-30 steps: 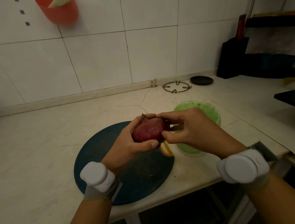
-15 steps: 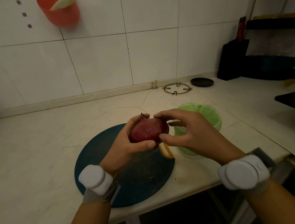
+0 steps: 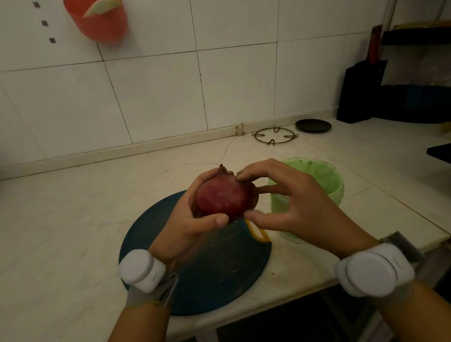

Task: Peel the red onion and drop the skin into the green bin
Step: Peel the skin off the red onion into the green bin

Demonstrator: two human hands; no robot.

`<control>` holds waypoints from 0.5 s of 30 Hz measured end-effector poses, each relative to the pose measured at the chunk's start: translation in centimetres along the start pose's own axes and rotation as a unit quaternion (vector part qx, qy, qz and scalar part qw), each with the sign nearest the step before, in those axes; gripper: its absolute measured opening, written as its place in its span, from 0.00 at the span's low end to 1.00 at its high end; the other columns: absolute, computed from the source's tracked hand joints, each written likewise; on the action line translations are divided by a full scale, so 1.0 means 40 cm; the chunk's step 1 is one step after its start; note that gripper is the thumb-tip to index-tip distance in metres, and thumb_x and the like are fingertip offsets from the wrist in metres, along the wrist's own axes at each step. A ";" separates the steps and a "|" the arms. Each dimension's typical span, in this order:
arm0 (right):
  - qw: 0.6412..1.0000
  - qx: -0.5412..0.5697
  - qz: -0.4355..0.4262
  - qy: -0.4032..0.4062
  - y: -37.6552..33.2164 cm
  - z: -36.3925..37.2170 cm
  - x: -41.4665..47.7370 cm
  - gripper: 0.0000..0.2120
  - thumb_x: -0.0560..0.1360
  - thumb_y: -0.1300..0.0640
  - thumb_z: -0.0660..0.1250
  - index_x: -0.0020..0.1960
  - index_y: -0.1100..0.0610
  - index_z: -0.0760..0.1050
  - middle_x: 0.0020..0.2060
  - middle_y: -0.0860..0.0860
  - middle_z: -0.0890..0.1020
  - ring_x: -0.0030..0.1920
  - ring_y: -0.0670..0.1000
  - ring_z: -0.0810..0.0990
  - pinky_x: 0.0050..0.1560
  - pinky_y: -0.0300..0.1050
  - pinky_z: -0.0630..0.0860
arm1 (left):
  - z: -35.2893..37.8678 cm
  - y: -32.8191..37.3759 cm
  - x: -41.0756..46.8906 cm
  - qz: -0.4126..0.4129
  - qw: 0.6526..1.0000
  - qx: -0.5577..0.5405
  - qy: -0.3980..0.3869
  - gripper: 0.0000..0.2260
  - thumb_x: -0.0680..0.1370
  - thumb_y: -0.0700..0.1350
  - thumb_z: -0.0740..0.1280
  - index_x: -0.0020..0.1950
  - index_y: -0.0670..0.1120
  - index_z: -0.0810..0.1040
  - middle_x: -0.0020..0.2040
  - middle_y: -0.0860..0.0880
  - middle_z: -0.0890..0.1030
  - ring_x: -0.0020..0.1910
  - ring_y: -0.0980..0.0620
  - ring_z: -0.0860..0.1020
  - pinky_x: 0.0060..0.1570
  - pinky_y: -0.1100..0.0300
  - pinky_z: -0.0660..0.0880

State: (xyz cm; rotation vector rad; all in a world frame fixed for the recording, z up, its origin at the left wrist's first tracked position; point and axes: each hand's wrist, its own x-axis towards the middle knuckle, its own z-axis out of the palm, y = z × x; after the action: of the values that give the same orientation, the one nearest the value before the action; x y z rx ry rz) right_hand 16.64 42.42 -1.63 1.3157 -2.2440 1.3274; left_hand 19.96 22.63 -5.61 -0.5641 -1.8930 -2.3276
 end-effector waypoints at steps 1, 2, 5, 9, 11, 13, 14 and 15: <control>1.000 -0.022 -0.018 -0.002 -0.001 0.004 0.000 0.23 0.66 0.57 0.76 0.59 0.55 0.74 0.55 0.46 0.76 0.58 0.44 0.74 0.55 0.35 0.75 | 0.000 0.002 0.000 -0.001 1.000 -0.007 -0.001 0.41 0.56 0.49 0.82 0.65 0.46 0.69 0.63 0.42 0.70 0.59 0.44 0.77 0.50 0.57 0.78; 0.998 -0.047 -0.038 -0.003 -0.002 0.008 0.000 0.24 0.66 0.54 0.76 0.60 0.55 0.73 0.56 0.47 0.76 0.58 0.44 0.74 0.56 0.37 0.74 | 0.001 0.004 0.002 -0.002 1.000 -0.010 -0.002 0.41 0.56 0.49 0.82 0.65 0.45 0.69 0.63 0.41 0.70 0.59 0.44 0.77 0.50 0.57 0.78; 0.990 -0.112 -0.086 -0.003 -0.006 0.019 0.008 0.25 0.65 0.51 0.76 0.59 0.53 0.73 0.57 0.47 0.75 0.58 0.46 0.73 0.57 0.42 0.72 | 0.005 0.006 0.004 -0.006 1.000 -0.014 -0.019 0.40 0.58 0.49 0.81 0.66 0.45 0.68 0.64 0.40 0.69 0.60 0.44 0.77 0.50 0.56 0.77; 0.990 -0.110 -0.084 -0.014 -0.011 0.015 0.020 0.26 0.64 0.49 0.77 0.58 0.53 0.72 0.54 0.46 0.73 0.55 0.46 0.72 0.53 0.43 0.73 | 0.006 0.006 0.005 -0.007 0.999 -0.020 -0.031 0.39 0.60 0.49 0.80 0.67 0.45 0.68 0.65 0.40 0.70 0.62 0.41 0.75 0.52 0.54 0.77; 0.991 -0.107 -0.077 -0.025 -0.009 0.016 0.024 0.27 0.63 0.50 0.78 0.58 0.54 0.71 0.54 0.46 0.73 0.54 0.43 0.72 0.54 0.40 0.73 | 0.002 0.006 0.006 -0.002 0.999 -0.011 -0.035 0.39 0.61 0.49 0.80 0.68 0.45 0.67 0.65 0.41 0.70 0.62 0.41 0.75 0.53 0.54 0.77; 0.990 -0.113 -0.074 -0.029 -0.005 0.018 0.027 0.27 0.63 0.51 0.78 0.58 0.54 0.71 0.54 0.46 0.72 0.54 0.42 0.71 0.54 0.39 0.72 | -0.001 0.005 0.007 0.006 0.999 0.001 -0.036 0.39 0.62 0.49 0.80 0.69 0.45 0.66 0.65 0.42 0.70 0.62 0.43 0.75 0.53 0.54 0.77; 0.990 -0.114 -0.073 -0.027 -0.003 0.020 0.028 0.27 0.63 0.51 0.78 0.58 0.54 0.71 0.54 0.47 0.72 0.53 0.42 0.71 0.53 0.39 0.73 | -0.002 0.003 0.009 0.008 0.999 0.004 -0.032 0.40 0.62 0.49 0.80 0.69 0.45 0.66 0.65 0.42 0.70 0.62 0.43 0.75 0.53 0.54 0.77; 0.991 -0.114 -0.073 -0.024 -0.003 0.021 0.029 0.27 0.63 0.52 0.78 0.57 0.54 0.71 0.54 0.47 0.72 0.53 0.42 0.71 0.53 0.40 0.73 | -0.002 0.001 0.011 0.008 1.000 0.001 -0.025 0.40 0.61 0.49 0.80 0.69 0.45 0.66 0.65 0.42 0.70 0.62 0.43 0.75 0.53 0.54 0.77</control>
State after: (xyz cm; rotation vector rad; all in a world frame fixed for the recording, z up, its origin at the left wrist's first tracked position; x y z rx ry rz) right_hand 16.28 41.06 -1.39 1.4088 -2.2040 0.9689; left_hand 19.57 22.63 -5.44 -0.6404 -1.9060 -2.3225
